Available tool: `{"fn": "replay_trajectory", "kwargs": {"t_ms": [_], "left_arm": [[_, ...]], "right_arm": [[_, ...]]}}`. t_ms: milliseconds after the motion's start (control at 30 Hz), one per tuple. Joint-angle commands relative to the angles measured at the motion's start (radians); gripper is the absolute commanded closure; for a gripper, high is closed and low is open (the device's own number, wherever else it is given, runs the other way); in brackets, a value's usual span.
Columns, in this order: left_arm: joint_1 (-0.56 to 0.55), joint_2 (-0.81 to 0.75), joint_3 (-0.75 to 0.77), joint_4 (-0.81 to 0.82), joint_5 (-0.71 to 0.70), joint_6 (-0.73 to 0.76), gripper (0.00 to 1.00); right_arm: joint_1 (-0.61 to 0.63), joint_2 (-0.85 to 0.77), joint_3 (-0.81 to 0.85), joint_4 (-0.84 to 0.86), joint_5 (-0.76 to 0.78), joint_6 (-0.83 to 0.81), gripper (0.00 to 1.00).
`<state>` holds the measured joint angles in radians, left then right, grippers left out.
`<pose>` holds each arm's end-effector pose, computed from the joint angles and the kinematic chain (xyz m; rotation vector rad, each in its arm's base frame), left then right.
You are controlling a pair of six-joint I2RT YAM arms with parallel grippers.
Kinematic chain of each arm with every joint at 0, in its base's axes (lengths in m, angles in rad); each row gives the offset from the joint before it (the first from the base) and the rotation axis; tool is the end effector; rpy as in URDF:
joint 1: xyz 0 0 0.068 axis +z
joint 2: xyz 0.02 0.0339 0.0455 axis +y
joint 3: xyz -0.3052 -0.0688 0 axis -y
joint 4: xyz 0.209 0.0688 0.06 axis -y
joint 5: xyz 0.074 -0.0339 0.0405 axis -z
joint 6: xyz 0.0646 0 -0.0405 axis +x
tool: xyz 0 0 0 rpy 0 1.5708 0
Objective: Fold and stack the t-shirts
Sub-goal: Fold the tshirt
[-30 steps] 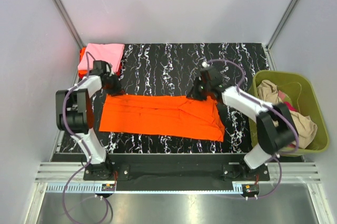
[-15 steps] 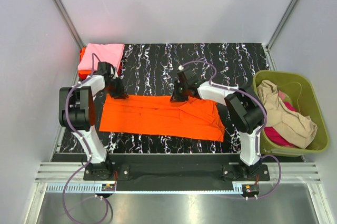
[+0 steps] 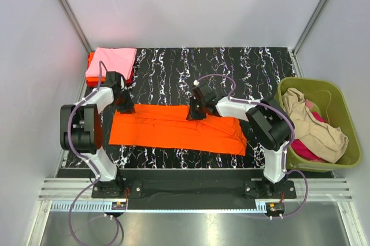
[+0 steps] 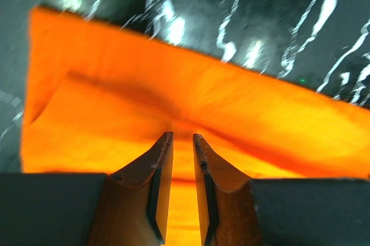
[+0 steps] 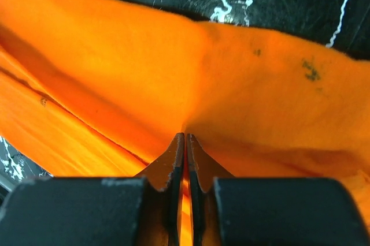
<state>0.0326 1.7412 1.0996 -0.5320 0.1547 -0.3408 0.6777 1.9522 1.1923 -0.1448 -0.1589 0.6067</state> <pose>0.3286 0.0008 0.2102 -0.4696 2.7179 -0.2964 0.3142 0.2660 0.1880 -0.1645 2.6068 0.7075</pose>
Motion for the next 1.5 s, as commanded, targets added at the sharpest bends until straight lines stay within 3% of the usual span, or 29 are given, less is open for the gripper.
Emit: {"fn": "replay_trajectory", "kwargs": {"t_ms": [0,233,300,500,667,1100,1333,1467], "left_arm": [[-0.005,-0.092,-0.029,-0.005,-0.096,-0.017,0.75],[-0.017,-0.235,-0.072,0.032,-0.115,-0.041,0.75],[-0.028,-0.244,-0.069,0.059,-0.06,-0.033,0.73],[-0.06,-0.102,-0.021,0.073,0.089,-0.044,0.73],[-0.079,-0.02,0.025,0.075,0.08,-0.046,0.73],[-0.077,-0.114,-0.033,-0.005,-0.25,-0.081,0.75],[-0.073,-0.1,-0.067,-0.011,-0.333,-0.098,0.76],[-0.071,-0.129,-0.029,-0.017,-0.316,-0.084,0.76]], "right_arm": [[0.026,-0.073,-0.02,0.043,0.038,-0.008,0.9],[0.057,-0.078,-0.037,0.053,0.044,-0.013,0.9],[0.065,-0.073,-0.043,0.057,0.048,-0.005,0.9],[0.066,-0.055,-0.048,0.063,0.059,-0.004,0.9],[0.068,-0.062,-0.06,0.067,0.079,-0.016,0.89],[0.069,-0.087,-0.083,0.079,0.075,-0.021,0.89],[0.068,-0.095,-0.082,0.079,0.07,-0.022,0.89],[0.065,-0.157,-0.071,0.064,0.07,-0.021,0.82]]}}
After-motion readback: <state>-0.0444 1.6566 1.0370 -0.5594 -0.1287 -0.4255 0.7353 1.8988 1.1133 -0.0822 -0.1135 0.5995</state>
